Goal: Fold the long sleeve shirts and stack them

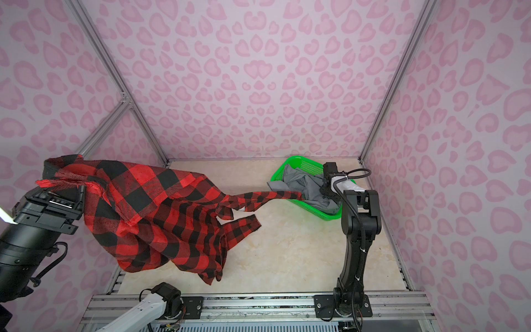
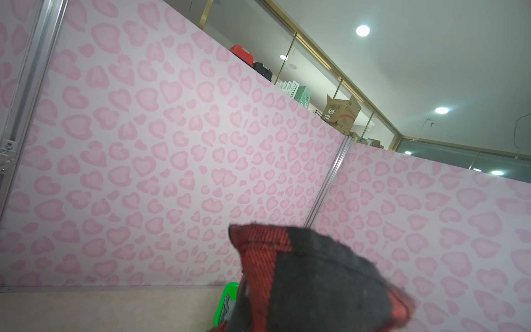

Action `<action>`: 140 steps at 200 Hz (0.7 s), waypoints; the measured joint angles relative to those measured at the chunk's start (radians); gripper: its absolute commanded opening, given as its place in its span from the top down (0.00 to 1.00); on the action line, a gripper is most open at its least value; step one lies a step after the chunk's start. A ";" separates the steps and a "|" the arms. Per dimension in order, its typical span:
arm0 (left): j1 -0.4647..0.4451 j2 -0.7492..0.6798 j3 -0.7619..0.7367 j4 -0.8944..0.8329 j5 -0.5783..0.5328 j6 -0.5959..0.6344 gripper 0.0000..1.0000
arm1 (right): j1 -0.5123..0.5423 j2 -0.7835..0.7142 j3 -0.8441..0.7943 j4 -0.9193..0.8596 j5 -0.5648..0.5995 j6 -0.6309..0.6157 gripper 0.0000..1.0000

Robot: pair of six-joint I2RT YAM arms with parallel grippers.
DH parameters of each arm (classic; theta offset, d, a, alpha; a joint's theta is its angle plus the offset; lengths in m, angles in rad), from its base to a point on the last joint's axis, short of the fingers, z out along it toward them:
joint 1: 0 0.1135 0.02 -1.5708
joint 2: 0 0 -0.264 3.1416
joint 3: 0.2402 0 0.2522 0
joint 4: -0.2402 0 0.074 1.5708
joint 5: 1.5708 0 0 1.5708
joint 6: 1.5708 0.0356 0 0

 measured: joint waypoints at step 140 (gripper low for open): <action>-0.004 -0.068 -0.246 0.011 -0.044 0.023 0.97 | 0.146 -0.238 0.108 -0.138 -0.068 -0.064 0.39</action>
